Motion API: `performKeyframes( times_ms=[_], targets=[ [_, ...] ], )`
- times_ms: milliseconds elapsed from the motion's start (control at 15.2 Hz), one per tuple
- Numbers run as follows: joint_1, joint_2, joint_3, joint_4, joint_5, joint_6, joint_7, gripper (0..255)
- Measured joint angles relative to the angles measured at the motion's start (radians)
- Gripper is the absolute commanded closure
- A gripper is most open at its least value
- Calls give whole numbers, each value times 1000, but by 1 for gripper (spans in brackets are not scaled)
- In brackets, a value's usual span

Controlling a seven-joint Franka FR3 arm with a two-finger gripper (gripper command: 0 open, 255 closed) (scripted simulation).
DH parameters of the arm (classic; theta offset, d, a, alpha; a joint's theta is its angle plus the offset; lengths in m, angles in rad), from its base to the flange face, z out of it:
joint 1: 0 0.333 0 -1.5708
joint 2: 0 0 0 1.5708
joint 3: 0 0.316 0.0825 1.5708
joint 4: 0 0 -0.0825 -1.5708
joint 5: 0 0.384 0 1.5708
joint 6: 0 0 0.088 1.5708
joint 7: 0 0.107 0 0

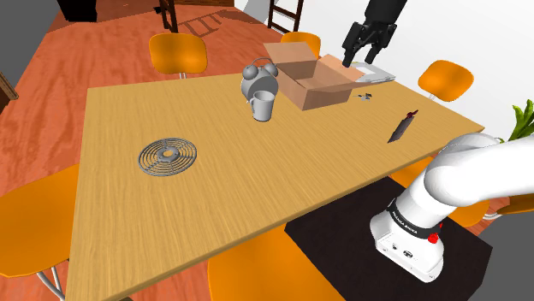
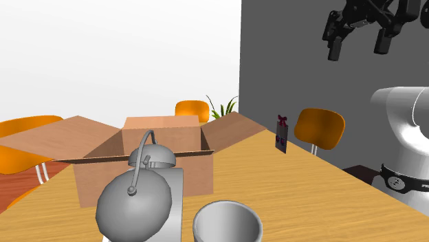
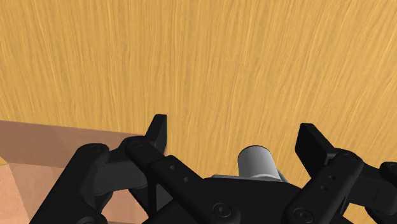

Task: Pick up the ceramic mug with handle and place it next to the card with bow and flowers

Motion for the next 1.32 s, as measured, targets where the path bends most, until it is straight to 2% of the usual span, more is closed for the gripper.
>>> performKeyframes(
  times_ms=[198,660,1122,1320],
  targets=[
    [0,39,-1,-1,2,36,-1,0],
    [4,271,-6,41,18,206,-9,0],
    [9,527,-10,141,38,342,-23,0],
    [9,647,-14,219,47,375,-35,0]
  ],
)
